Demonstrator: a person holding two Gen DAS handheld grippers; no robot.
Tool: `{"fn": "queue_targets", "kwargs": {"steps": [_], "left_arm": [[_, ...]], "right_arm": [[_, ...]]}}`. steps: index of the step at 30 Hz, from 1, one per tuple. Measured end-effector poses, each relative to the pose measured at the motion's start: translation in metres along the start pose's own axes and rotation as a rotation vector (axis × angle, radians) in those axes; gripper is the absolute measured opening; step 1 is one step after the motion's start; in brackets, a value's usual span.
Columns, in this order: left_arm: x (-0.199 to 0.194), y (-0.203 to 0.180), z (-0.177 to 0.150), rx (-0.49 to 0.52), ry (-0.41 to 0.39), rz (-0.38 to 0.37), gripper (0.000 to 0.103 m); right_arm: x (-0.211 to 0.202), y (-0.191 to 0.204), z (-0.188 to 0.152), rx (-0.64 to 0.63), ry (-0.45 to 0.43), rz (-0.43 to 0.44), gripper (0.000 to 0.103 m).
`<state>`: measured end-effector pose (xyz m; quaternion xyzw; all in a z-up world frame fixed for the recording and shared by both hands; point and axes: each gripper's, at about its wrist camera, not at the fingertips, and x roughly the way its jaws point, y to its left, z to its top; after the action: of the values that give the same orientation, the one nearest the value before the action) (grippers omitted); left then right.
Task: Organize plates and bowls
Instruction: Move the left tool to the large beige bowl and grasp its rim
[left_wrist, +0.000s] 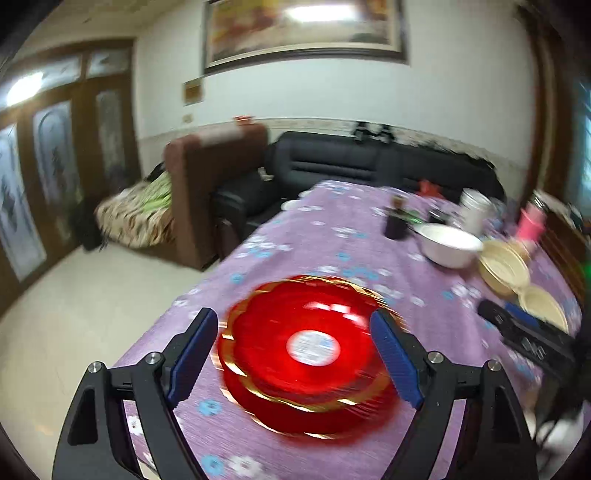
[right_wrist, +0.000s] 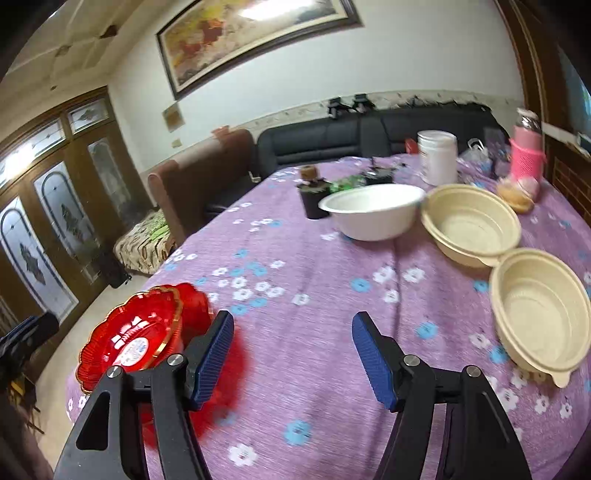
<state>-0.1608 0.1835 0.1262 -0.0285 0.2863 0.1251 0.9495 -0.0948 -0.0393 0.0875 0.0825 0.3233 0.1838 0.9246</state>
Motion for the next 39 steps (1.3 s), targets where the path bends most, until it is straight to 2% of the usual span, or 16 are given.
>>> {"fn": "queue_targets", "kwargs": {"steps": [3,9,15,18,20,24,27,28,30,32,34,37,39], "left_arm": [[-0.006,-0.039,-0.003,0.131,0.013,-0.063,0.084],[-0.012,-0.097,-0.009,0.281,0.004,-0.068,0.084],[-0.007,-0.13,-0.015,0.325,0.032,-0.095,0.084],[0.001,-0.141,-0.02,0.322,0.083,-0.151,0.084],[0.004,-0.145,-0.026,0.319,0.11,-0.172,0.084],[0.017,-0.155,-0.037,0.314,0.158,-0.175,0.084],[0.026,-0.161,-0.042,0.283,0.207,-0.225,0.084],[0.026,-0.162,-0.043,0.276,0.214,-0.24,0.084],[0.029,-0.165,-0.042,0.26,0.226,-0.271,0.084],[0.032,-0.168,-0.042,0.249,0.232,-0.287,0.084],[0.037,-0.169,-0.04,0.229,0.253,-0.314,0.084],[0.049,-0.171,-0.039,0.187,0.295,-0.359,0.084],[0.062,-0.174,-0.038,0.156,0.334,-0.382,0.084]], "right_arm": [[-0.013,-0.019,0.003,0.013,-0.005,-0.024,0.071],[-0.055,-0.076,0.018,0.057,-0.087,-0.114,0.076],[-0.083,-0.152,0.024,0.201,-0.129,-0.188,0.078],[-0.086,-0.188,0.027,0.281,-0.147,-0.228,0.081],[-0.086,-0.224,0.02,0.376,-0.163,-0.288,0.081],[-0.073,-0.268,0.005,0.537,-0.067,-0.282,0.081],[-0.063,-0.277,-0.003,0.579,-0.011,-0.265,0.081],[-0.058,-0.275,-0.004,0.572,0.004,-0.24,0.079],[-0.048,-0.266,-0.004,0.546,0.037,-0.195,0.068],[-0.037,-0.254,-0.006,0.501,0.081,-0.189,0.039],[-0.03,-0.245,-0.007,0.462,0.111,-0.167,0.021],[-0.024,-0.232,-0.007,0.423,0.131,-0.095,0.02],[-0.02,-0.217,-0.007,0.368,0.153,-0.011,0.02]]}}
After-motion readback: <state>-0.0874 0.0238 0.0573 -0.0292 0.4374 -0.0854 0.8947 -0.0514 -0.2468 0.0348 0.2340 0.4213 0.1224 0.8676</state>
